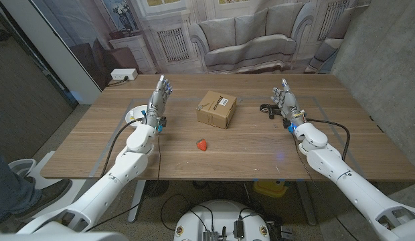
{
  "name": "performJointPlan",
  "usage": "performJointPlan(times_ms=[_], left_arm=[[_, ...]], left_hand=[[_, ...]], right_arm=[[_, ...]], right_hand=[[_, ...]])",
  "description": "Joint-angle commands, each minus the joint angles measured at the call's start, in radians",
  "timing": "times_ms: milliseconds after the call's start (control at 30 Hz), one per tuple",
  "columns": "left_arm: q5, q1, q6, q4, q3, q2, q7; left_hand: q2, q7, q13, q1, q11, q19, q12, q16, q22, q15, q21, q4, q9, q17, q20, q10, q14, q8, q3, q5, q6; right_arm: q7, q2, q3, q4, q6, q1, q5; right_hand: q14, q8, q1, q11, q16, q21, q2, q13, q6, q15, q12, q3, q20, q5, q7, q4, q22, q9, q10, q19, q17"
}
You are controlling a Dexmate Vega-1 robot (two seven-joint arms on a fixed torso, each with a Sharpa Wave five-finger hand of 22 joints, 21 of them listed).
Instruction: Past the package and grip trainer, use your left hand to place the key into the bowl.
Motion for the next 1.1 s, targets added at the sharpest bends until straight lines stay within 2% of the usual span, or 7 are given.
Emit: performJointPlan(times_ms=[33, 200, 433, 800, 1100], left_arm=[[0.044, 0.001, -0.031, -0.004, -0.001, 0.021, 0.000], [0.069, 0.009, -0.045, -0.011, -0.006, 0.034, 0.012], [0.145, 0.029, -0.039, -0.044, -0.011, 0.059, 0.079], [0.166, 0.032, -0.128, -0.002, -0.020, 0.042, 0.080], [0.193, 0.038, -0.121, -0.006, -0.018, 0.059, 0.081]], left_hand=[[-0.001, -0.008, 0.003, 0.023, -0.013, 0.005, 0.008, 0.003, 0.001, -0.010, 0.002, -0.015, 0.005, 0.003, -0.014, 0.026, 0.024, 0.008, 0.003, 0.000, 0.029], [-0.001, -0.017, 0.003, 0.042, -0.017, -0.005, 0.007, -0.002, 0.001, -0.016, -0.005, -0.026, 0.005, 0.002, -0.012, 0.037, 0.028, 0.012, 0.006, -0.001, 0.051], [-0.002, -0.028, 0.003, 0.064, -0.028, -0.013, 0.008, 0.000, 0.000, -0.033, -0.012, -0.040, 0.005, 0.001, -0.004, 0.055, 0.054, 0.015, 0.008, -0.003, 0.073], [-0.003, -0.036, 0.003, 0.091, -0.037, -0.018, 0.009, -0.001, -0.001, -0.044, -0.019, -0.054, 0.006, 0.001, -0.002, 0.088, 0.081, 0.020, 0.010, -0.007, 0.113], [-0.002, -0.035, 0.003, 0.099, -0.041, -0.017, 0.009, -0.003, -0.001, -0.046, -0.020, -0.058, 0.006, 0.000, -0.002, 0.098, 0.089, 0.022, 0.011, -0.007, 0.129]], right_arm=[[-0.018, 0.025, 0.002, 0.000, 0.009, -0.003, 0.004], [-0.033, 0.033, 0.000, -0.008, 0.014, -0.005, -0.003], [-0.076, 0.011, 0.007, -0.072, -0.022, -0.025, -0.013], [-0.107, 0.005, 0.017, -0.111, -0.026, -0.041, -0.020], [-0.140, -0.007, 0.031, -0.162, -0.048, -0.070, -0.014]], right_hand=[[0.009, 0.005, 0.003, 0.001, 0.008, -0.006, 0.009, 0.004, 0.012, 0.004, 0.003, 0.009, -0.002, 0.005, -0.002, -0.005, 0.001, 0.002, 0.008, 0.011, 0.003], [0.009, 0.005, 0.007, 0.002, 0.007, -0.008, 0.015, 0.004, 0.013, 0.005, 0.003, 0.011, -0.002, 0.005, -0.003, -0.006, 0.001, 0.002, 0.008, 0.012, 0.003], [0.009, 0.004, 0.012, 0.002, 0.007, -0.012, 0.022, 0.004, 0.013, 0.005, 0.003, 0.015, -0.001, 0.004, -0.004, -0.008, 0.001, 0.002, 0.007, 0.013, 0.003], [0.010, 0.004, 0.017, 0.001, 0.006, -0.016, 0.026, 0.004, 0.015, 0.004, 0.003, 0.016, 0.000, 0.003, -0.003, -0.011, 0.002, 0.002, 0.007, 0.014, 0.002], [0.015, 0.005, 0.019, 0.004, 0.007, -0.018, 0.023, 0.004, 0.021, 0.005, 0.005, 0.014, 0.004, 0.000, -0.006, -0.014, 0.002, 0.002, 0.013, 0.019, 0.002]])
